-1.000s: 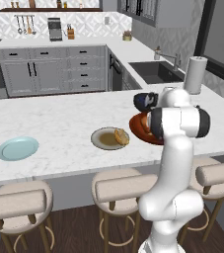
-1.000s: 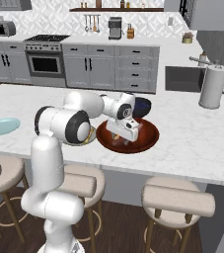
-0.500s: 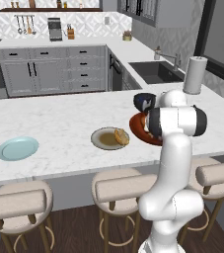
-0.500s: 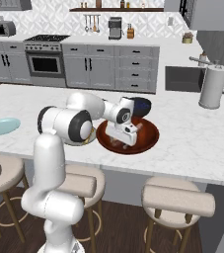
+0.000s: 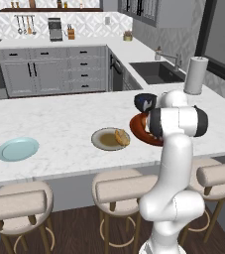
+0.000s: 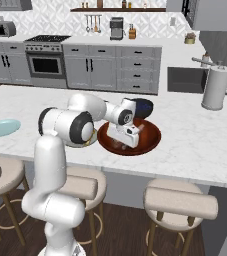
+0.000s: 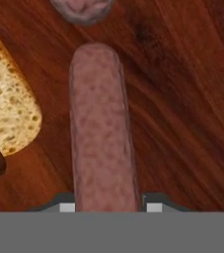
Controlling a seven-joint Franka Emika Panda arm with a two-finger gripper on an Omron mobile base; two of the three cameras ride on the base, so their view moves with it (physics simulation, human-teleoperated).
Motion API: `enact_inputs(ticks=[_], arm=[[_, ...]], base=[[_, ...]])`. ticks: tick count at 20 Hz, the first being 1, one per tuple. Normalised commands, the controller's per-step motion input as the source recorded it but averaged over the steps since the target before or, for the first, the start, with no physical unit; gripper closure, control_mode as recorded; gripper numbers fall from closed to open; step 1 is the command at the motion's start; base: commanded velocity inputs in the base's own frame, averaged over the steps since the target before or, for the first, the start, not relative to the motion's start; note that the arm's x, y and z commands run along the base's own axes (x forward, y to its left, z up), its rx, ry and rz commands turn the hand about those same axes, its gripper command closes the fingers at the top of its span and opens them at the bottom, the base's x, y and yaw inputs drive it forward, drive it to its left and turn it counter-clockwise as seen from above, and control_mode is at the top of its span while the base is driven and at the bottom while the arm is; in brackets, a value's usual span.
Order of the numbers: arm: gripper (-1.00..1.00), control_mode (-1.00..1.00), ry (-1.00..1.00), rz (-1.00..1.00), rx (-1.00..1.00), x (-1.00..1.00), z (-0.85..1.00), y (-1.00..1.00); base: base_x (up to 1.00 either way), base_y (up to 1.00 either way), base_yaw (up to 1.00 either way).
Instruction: Place one bun and one sausage from the bowl on each plate.
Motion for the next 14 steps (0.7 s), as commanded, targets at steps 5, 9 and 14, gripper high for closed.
enact_inputs(ticks=[5,9,14], arm=[[1.00,-1.00,-0.09,0.01,0.00,-0.37,0.54,0.00],[1.00,-1.00,-0.12,0.08,0.00,-0.46,0.65,0.21],[1.00,-1.00,-0.01,0.18,0.00,-0.24,0.58,0.76]], base=[[0.00,0.00,0.00],[0.00,0.00,0.00],[0.00,0.00,0.00]])
